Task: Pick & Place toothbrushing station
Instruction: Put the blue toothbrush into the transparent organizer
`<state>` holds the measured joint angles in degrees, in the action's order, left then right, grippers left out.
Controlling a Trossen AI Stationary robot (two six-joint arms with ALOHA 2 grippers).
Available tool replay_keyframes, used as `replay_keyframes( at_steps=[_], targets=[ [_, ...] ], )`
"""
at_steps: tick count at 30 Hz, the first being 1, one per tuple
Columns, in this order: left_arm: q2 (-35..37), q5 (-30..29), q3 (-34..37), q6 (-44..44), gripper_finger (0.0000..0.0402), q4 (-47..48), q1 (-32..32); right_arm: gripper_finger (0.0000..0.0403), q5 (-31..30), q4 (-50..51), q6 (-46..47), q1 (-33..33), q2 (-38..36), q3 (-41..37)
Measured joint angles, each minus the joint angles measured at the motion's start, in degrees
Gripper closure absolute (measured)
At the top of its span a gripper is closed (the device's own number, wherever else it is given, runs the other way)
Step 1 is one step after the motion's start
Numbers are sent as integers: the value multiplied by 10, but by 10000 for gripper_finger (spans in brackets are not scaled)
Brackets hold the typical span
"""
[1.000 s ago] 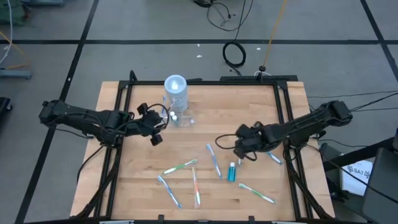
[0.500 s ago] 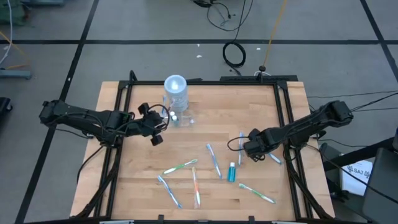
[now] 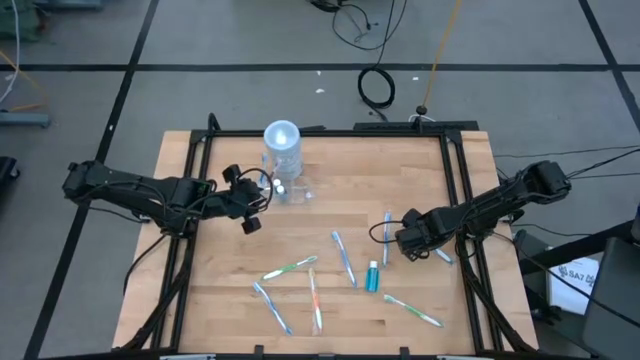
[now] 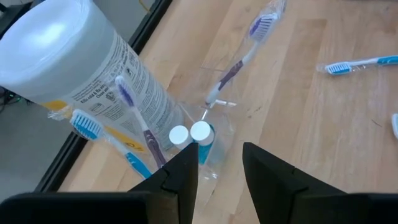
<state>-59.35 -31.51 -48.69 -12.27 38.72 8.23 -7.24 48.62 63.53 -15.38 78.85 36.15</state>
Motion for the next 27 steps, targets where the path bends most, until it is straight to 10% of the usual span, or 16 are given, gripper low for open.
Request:
replay_keyframes(
  at_steps=[11, 27],
  targets=[
    [0, 0, 0, 1, 270, 0, 0, 388, -2, -16, -2, 0, 2, -1],
    [0, 0, 0, 27, 270, -81, 0, 398, -209, -118, -115, 1, -56, 108]
  ],
)
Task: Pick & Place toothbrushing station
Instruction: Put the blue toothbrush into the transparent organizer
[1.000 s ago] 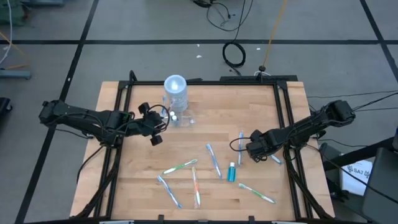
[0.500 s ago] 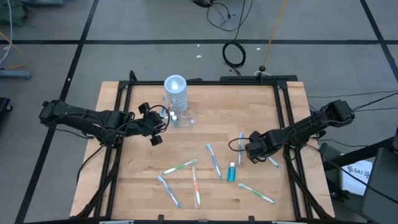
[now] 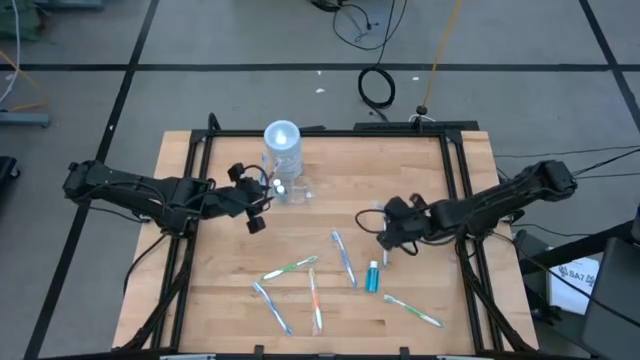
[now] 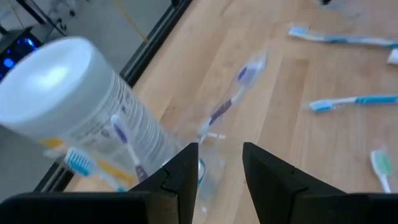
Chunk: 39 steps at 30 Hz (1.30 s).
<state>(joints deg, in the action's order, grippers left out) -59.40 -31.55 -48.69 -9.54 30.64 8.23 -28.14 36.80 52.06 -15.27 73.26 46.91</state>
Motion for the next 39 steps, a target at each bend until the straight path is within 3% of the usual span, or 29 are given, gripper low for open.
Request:
replay_keyframes(
  at_steps=[3, 6, 8, 12, 16, 22, 33, 37, 39],
  targets=[
    [0, 0, 0, 8, 270, -14, 0, 402, -80, -109, -82, 0, -17, -1],
    [0, 0, 0, 8, 270, -17, 0, 402, -161, -270, -229, 0, -24, 0],
    [0, 0, 0, 3, 270, -19, 0, 402, -181, -386, -339, 4, -22, 0],
    [0, 0, 0, 2, 270, -19, 0, 402, -163, -643, -522, 21, 0, -16],
    [0, 0, 0, 2, 270, -20, 0, 402, -48, -833, -623, 53, 38, -31],
    [0, 0, 0, -3, 270, -22, 0, 402, 74, -991, -637, 113, 127, -33],
    [0, 1, 0, -28, 270, -22, 0, 402, 89, -1180, -612, 193, 248, -25],
    [0, 1, 0, -29, 270, -23, 0, 403, 94, -1167, -555, 226, 275, 0],
    [0, 1, 0, -30, 270, -25, 0, 403, 128, -1137, -526, 243, 292, 18]
  ],
)
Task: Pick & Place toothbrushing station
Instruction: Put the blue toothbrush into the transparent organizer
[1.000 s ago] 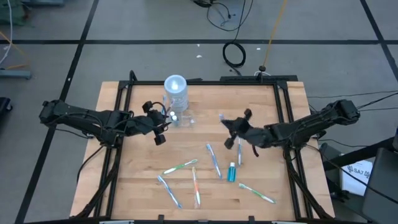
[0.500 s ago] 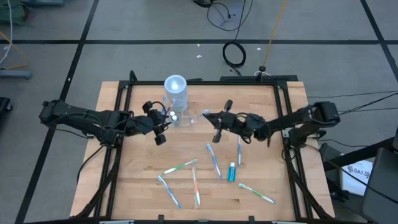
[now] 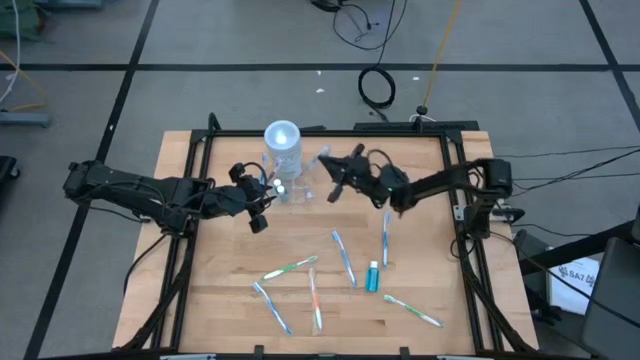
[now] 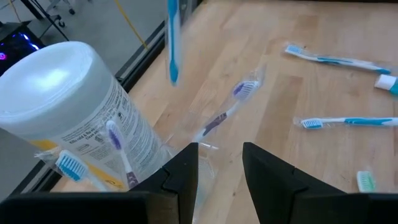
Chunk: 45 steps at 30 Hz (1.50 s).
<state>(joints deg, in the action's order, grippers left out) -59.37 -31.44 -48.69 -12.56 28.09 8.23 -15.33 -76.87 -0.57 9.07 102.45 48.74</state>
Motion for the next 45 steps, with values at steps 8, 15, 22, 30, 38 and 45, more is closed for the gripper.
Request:
replay_keyframes(
  at_steps=[8, 15, 22, 30, 38, 45],
  targets=[
    [0, 0, 0, -17, 270, -12, 1, 403, 62, 129, 59, 31, 45, 50],
    [0, 0, 0, -14, 270, -12, 1, 403, 65, 203, 100, 42, 44, 52],
    [0, 0, 0, -14, 270, -12, 1, 390, 69, 252, 93, 45, 44, 52],
    [0, 0, 0, -11, 270, -12, 1, 329, 82, 262, 36, 44, 44, 52],
    [0, 0, 0, 5, 270, -13, 1, 278, 79, 260, 5, 48, -9, 52],
    [0, -1, 0, 17, 270, -14, 1, 280, 81, 276, 30, 48, -23, 52]
  ],
)
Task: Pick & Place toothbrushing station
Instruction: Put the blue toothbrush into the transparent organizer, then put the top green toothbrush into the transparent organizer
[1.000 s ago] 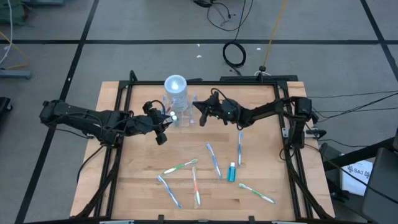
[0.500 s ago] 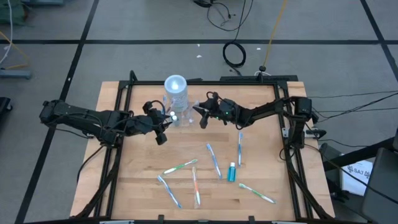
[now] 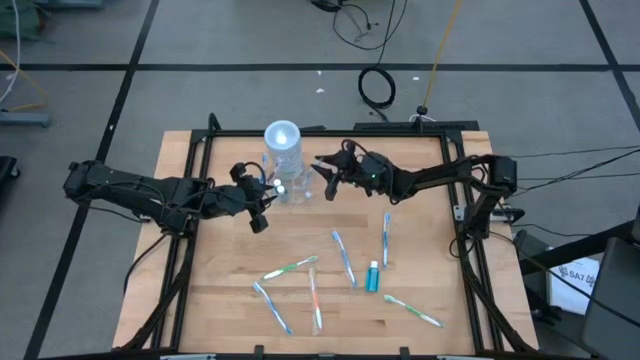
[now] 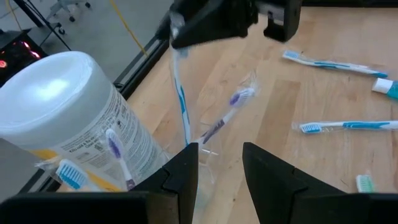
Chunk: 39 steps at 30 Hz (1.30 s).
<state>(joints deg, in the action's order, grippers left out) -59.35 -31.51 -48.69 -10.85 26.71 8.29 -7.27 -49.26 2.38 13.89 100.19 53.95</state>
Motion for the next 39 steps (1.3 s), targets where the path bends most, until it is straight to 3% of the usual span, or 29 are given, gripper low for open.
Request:
replay_keyframes(
  at_steps=[12, 16, 26, 31, 39],
  targets=[
    [0, 0, 0, 37, 270, -41, 0, 300, 1, 123, 20, 0, 11, 0],
    [0, 0, 0, 48, 270, -45, 0, 299, 0, 106, 12, 0, 10, 0],
    [0, 0, 0, 47, 270, -45, 0, 243, -4, 143, -25, 0, -30, 0],
    [0, 9, 0, 30, 270, -45, 0, 215, -4, 235, -26, -1, -71, 0],
    [-21, 110, 0, -10, 270, -43, 14, 197, -2, 449, 18, -2, -127, -1]
  ],
)
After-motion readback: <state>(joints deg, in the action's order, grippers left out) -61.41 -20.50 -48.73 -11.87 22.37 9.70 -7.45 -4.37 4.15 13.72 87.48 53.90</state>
